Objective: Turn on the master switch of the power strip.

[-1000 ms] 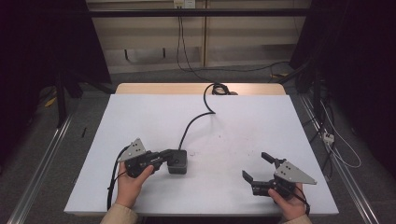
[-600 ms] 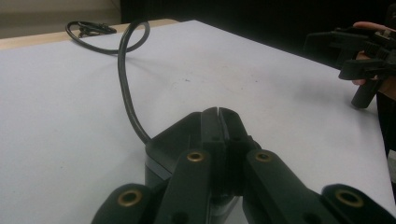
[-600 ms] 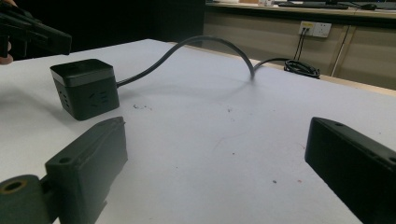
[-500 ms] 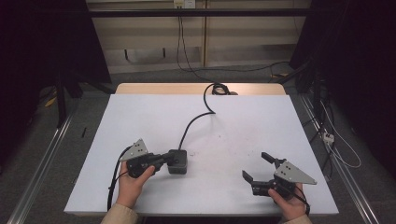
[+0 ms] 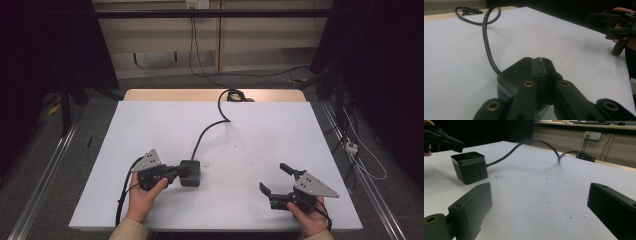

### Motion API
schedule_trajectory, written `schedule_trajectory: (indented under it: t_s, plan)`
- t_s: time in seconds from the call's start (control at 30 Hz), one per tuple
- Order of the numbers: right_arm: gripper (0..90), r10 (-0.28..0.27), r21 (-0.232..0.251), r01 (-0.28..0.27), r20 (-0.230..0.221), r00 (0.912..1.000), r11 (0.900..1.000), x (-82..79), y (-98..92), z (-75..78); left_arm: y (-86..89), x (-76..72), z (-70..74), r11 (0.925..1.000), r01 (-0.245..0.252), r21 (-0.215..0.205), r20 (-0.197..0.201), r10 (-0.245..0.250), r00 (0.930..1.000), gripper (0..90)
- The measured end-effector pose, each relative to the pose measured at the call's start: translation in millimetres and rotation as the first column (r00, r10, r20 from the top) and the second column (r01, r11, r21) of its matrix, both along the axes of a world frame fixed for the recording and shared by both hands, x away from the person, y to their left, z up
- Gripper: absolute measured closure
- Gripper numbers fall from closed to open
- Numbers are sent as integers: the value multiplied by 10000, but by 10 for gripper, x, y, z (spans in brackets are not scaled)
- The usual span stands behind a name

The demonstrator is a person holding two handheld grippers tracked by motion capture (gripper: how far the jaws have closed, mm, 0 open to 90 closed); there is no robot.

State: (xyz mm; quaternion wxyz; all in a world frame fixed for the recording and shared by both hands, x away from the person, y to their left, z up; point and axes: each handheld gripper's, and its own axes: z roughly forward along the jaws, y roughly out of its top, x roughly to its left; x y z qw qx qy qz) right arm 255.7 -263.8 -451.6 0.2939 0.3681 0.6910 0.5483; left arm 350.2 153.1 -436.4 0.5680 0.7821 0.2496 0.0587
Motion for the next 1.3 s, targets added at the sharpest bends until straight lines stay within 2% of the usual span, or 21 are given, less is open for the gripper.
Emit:
schedule_trajectory:
  t_s: [1.3]
  plan:
    - [51,2,-9,-2,5,10000,10000,-1,-4,1,-33,-4,-11,9996,34,279,66,-36,10000,900]
